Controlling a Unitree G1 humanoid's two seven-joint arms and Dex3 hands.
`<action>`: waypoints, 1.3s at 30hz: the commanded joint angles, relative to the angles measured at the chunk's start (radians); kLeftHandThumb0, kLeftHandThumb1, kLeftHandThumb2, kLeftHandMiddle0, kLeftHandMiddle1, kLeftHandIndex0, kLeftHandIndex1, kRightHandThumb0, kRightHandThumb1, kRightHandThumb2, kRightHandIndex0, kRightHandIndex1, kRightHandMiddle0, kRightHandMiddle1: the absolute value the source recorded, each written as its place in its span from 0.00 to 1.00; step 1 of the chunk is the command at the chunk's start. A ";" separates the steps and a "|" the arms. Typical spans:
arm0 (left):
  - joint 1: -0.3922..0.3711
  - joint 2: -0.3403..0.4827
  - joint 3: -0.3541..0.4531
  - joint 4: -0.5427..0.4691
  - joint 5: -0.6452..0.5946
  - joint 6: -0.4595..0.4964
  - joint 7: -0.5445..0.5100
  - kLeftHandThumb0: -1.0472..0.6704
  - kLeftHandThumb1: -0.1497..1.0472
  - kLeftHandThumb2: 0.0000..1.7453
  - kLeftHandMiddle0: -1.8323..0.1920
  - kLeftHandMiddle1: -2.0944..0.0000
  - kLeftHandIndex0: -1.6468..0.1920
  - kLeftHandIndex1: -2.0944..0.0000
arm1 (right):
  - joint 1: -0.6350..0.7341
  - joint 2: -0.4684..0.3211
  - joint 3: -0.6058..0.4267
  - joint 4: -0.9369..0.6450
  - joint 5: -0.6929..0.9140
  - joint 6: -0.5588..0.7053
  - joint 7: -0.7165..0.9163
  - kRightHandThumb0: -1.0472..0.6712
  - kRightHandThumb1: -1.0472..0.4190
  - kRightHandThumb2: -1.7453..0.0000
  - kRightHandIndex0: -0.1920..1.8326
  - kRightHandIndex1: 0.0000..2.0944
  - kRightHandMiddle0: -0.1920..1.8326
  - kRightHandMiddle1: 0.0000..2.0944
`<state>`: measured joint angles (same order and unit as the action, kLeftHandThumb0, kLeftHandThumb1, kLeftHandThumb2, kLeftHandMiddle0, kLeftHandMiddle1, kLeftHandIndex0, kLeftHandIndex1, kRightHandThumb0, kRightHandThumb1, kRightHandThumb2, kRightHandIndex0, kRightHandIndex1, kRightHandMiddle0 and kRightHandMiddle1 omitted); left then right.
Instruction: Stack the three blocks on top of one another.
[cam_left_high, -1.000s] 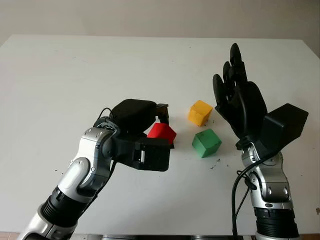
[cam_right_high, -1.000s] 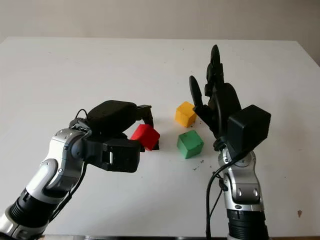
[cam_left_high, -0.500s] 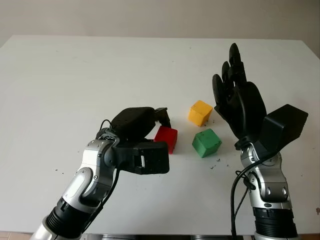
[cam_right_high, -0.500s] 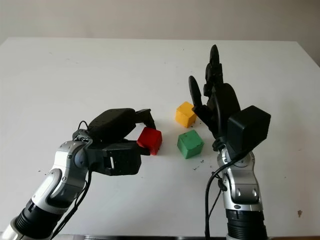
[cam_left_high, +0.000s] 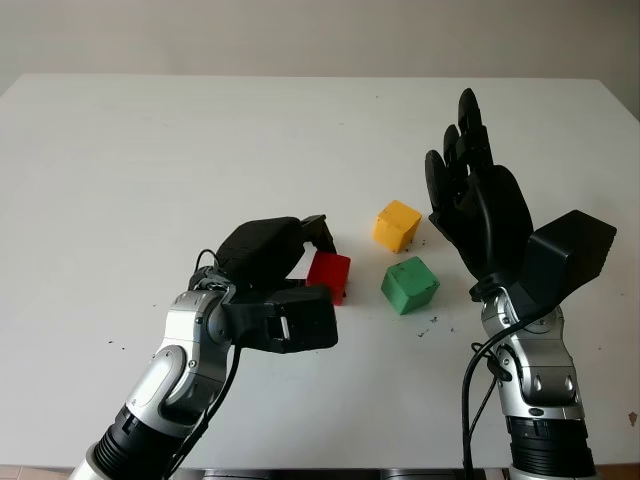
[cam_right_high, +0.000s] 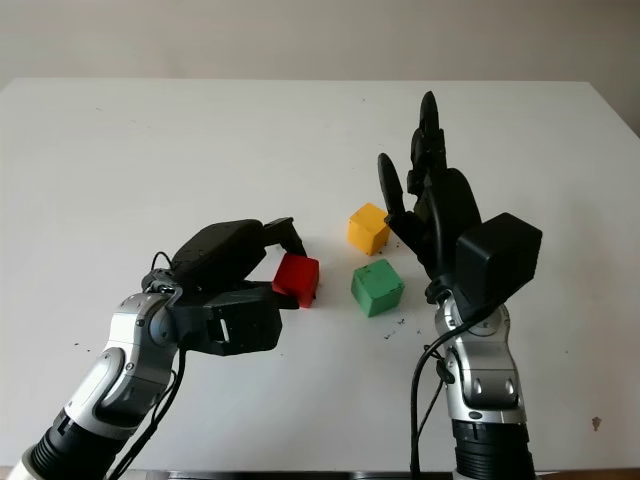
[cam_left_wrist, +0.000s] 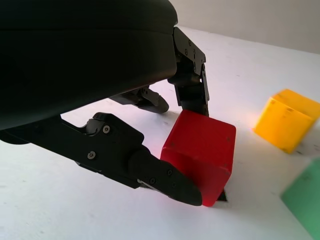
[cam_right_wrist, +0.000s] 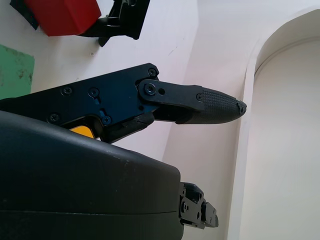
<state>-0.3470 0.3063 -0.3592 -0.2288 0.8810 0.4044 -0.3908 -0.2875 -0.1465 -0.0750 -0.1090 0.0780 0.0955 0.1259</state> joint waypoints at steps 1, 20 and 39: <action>0.021 0.007 -0.010 0.008 0.029 0.016 0.012 0.44 1.00 0.04 0.68 0.99 0.66 0.25 | 0.004 0.001 -0.005 -0.003 0.004 -0.014 0.000 0.23 0.00 0.70 0.00 0.00 0.00 0.00; 0.041 0.015 0.020 -0.035 0.047 0.056 -0.023 0.44 1.00 0.04 0.65 0.97 0.67 0.20 | 0.003 -0.002 -0.003 0.005 0.008 -0.023 0.006 0.23 0.00 0.70 0.00 0.00 0.00 0.00; 0.044 0.017 0.020 -0.053 0.031 0.052 -0.044 0.44 1.00 0.03 0.65 0.97 0.62 0.29 | 0.005 -0.001 0.000 -0.017 -0.004 0.028 -0.015 0.21 0.00 0.71 0.00 0.00 0.00 0.00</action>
<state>-0.3214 0.3196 -0.3345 -0.2796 0.9099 0.4604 -0.4396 -0.2859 -0.1466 -0.0738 -0.1098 0.0741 0.1172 0.1149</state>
